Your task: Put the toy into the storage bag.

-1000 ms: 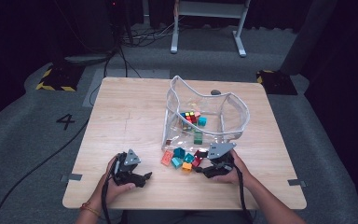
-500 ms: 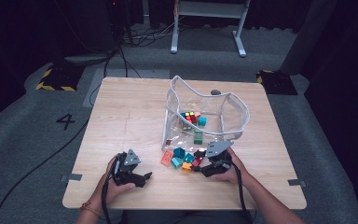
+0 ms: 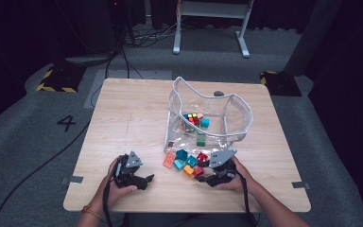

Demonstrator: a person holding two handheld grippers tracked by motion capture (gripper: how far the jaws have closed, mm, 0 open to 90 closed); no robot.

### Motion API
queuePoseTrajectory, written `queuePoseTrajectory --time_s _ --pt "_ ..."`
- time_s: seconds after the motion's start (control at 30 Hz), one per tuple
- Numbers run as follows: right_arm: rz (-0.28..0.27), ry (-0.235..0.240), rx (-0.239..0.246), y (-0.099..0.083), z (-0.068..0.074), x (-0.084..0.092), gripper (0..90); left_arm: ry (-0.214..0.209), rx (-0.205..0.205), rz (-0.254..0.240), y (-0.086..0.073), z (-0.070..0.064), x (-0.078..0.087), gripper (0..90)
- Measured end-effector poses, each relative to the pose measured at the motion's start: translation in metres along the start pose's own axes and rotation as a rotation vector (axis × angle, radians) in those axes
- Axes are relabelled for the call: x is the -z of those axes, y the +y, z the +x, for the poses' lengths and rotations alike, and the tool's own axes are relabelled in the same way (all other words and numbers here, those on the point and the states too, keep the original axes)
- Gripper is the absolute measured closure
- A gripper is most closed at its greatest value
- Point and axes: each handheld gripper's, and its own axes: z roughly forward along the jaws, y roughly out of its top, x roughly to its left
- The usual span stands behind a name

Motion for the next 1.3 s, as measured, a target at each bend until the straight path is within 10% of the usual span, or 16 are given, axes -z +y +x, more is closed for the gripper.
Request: queuePoseTrajectory --time_s 0.7,1.3 --pt "-0.003 -0.006 -0.064 -0.009 0.000 -0.006 55.5 0.000 0.000 0.000 0.000 0.000 0.000 12.2" --pt "-0.048 -0.083 -0.093 -0.037 -0.015 0.044 55.6 0.001 -0.002 -0.001 0.000 0.000 0.000 12.2"
